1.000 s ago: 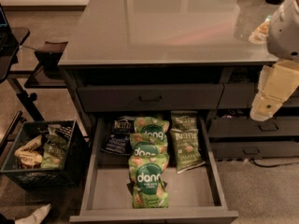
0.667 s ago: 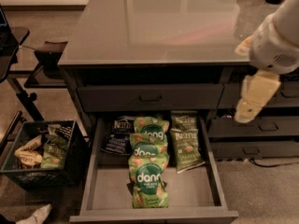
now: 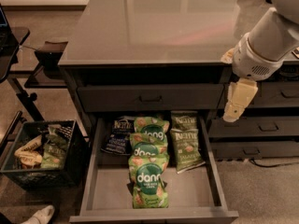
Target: Pick green jalapeno chip bag from middle drawer and place on counter
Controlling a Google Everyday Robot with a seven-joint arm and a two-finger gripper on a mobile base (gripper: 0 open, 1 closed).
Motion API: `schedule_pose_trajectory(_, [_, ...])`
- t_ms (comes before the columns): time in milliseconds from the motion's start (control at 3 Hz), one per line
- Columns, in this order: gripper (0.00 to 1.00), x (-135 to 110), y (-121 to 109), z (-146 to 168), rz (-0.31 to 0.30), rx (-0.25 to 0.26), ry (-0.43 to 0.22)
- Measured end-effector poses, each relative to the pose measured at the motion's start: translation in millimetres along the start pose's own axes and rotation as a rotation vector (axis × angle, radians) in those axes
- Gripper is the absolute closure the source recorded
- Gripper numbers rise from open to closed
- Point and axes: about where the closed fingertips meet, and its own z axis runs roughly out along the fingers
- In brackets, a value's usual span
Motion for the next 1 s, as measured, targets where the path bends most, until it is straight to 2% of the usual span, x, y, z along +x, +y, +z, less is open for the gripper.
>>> schedule_pose_trajectory(333, [0.0, 0.2, -0.3, -0.1, -0.002, 0.001, 0.002])
schedule_pose_trajectory(667, [0.0, 12.9, 10.3, 27.5, 0.053, -0.02, -0.049])
schedule_pose_trajectory(1000, [0.0, 38.5, 37.1, 81.5, 0.183, -0.042, -0.139])
